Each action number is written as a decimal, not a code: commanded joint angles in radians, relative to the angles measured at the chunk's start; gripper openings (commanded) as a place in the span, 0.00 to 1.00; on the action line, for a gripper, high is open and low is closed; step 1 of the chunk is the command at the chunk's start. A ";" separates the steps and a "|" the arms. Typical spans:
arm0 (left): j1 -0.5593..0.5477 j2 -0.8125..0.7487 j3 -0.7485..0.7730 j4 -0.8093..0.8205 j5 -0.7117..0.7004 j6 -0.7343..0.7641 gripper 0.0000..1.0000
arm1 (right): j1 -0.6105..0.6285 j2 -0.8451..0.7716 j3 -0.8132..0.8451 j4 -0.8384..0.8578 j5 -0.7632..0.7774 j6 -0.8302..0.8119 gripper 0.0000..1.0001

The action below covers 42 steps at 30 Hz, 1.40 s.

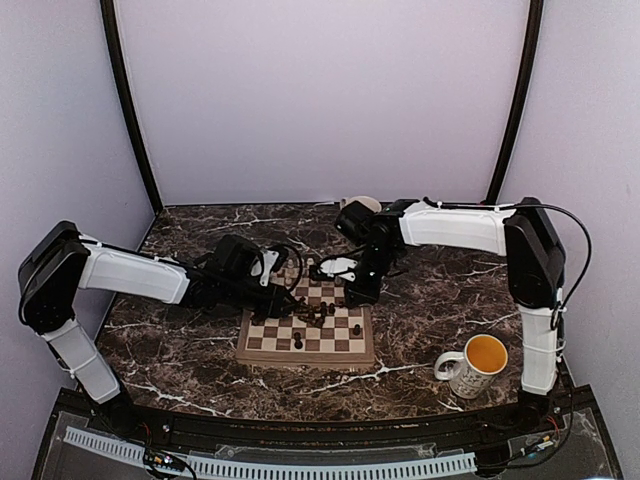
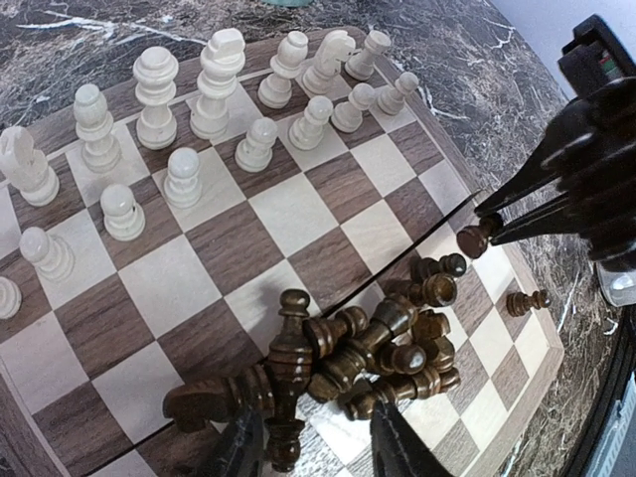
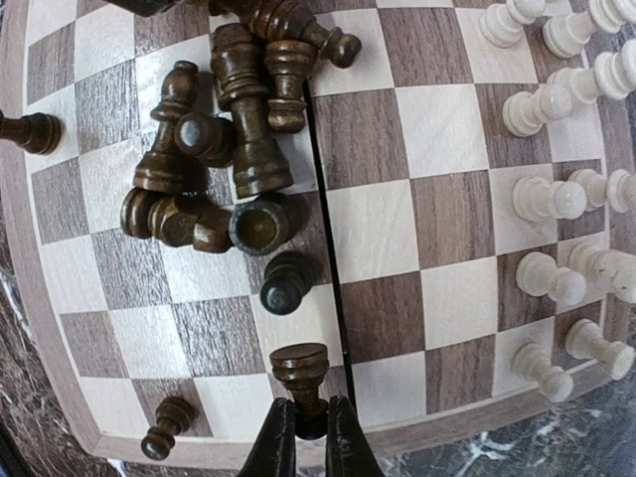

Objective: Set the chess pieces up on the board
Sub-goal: Pick up the pawn from the chessboard, then place the pawn on the chessboard.

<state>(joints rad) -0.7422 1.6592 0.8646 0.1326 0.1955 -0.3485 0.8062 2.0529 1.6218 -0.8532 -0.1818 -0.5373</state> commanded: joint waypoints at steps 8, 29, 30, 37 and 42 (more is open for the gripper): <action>0.009 -0.114 -0.083 0.021 -0.057 -0.025 0.39 | 0.078 0.032 0.134 -0.245 0.286 -0.253 0.04; 0.034 -0.249 -0.180 -0.015 -0.222 -0.106 0.40 | 0.208 0.097 0.169 -0.321 0.576 -0.415 0.05; 0.035 -0.251 -0.183 -0.013 -0.222 -0.108 0.40 | 0.208 0.102 0.168 -0.320 0.581 -0.414 0.06; 0.035 -0.256 -0.192 -0.009 -0.221 -0.110 0.40 | 0.208 0.109 0.174 -0.297 0.579 -0.409 0.15; 0.035 -0.250 -0.197 -0.002 -0.219 -0.110 0.41 | 0.208 0.096 0.174 -0.284 0.550 -0.399 0.22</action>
<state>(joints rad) -0.7151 1.4391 0.6830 0.1257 -0.0174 -0.4534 1.0073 2.1529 1.7763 -1.1481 0.3874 -0.9432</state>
